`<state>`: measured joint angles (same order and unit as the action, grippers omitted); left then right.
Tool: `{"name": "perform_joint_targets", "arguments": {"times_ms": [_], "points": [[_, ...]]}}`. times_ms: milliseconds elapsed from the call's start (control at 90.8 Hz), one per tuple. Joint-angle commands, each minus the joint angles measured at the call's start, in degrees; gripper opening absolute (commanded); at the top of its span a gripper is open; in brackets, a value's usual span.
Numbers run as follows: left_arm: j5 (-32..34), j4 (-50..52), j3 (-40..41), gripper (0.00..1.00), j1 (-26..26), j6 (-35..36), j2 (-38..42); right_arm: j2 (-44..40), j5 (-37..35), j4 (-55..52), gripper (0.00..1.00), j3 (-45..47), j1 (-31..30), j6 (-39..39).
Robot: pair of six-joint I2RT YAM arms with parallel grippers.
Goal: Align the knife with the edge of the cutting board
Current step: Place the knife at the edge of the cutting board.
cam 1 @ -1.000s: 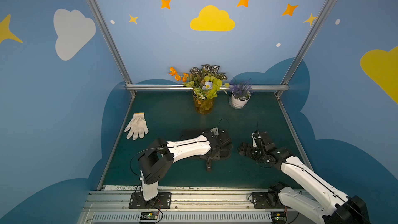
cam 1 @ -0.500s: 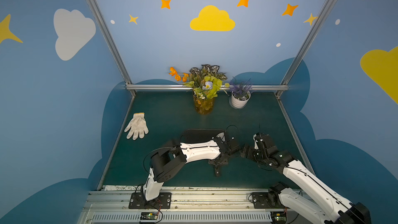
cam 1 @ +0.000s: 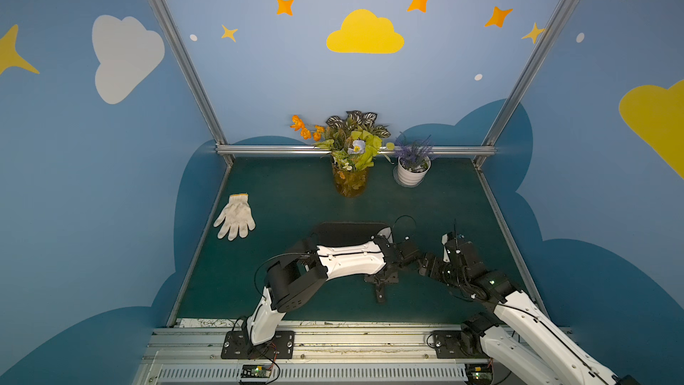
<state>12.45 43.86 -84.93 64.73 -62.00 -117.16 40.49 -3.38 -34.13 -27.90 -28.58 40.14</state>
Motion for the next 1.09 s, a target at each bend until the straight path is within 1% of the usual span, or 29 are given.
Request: {"name": "perform_joint_targets", "arguments": {"times_ms": [0,33,209,407,705,914,1079], "points": [[0.54,1.82,-1.47,0.03,-0.01,-0.73,-1.31,0.16,-0.6,-0.18,0.98,-0.01,0.24,-0.9],[0.43,1.84,-1.47,0.05,0.01,-0.7,-1.33,0.51,-0.32,-0.09,0.98,-0.04,0.26,-0.87],[-0.41,2.01,-1.21,0.21,-0.15,-1.51,-1.55,1.59,0.16,0.63,0.98,-0.05,0.24,-0.43],[-1.58,1.76,-1.62,0.25,-0.13,-1.23,-2.04,1.54,0.19,0.74,0.98,-0.02,0.22,-0.35],[-2.24,1.67,-1.66,0.36,-0.22,-0.79,-1.56,1.31,0.47,0.72,0.98,0.3,0.24,-0.08],[-2.26,1.62,-1.34,0.41,-0.3,-0.66,-0.82,1.51,0.89,0.65,0.98,0.29,0.19,0.04],[-2.25,1.57,-1.02,0.5,-0.46,-0.42,-0.13,1.51,1.09,0.65,0.98,0.41,0.2,0.19]]}}
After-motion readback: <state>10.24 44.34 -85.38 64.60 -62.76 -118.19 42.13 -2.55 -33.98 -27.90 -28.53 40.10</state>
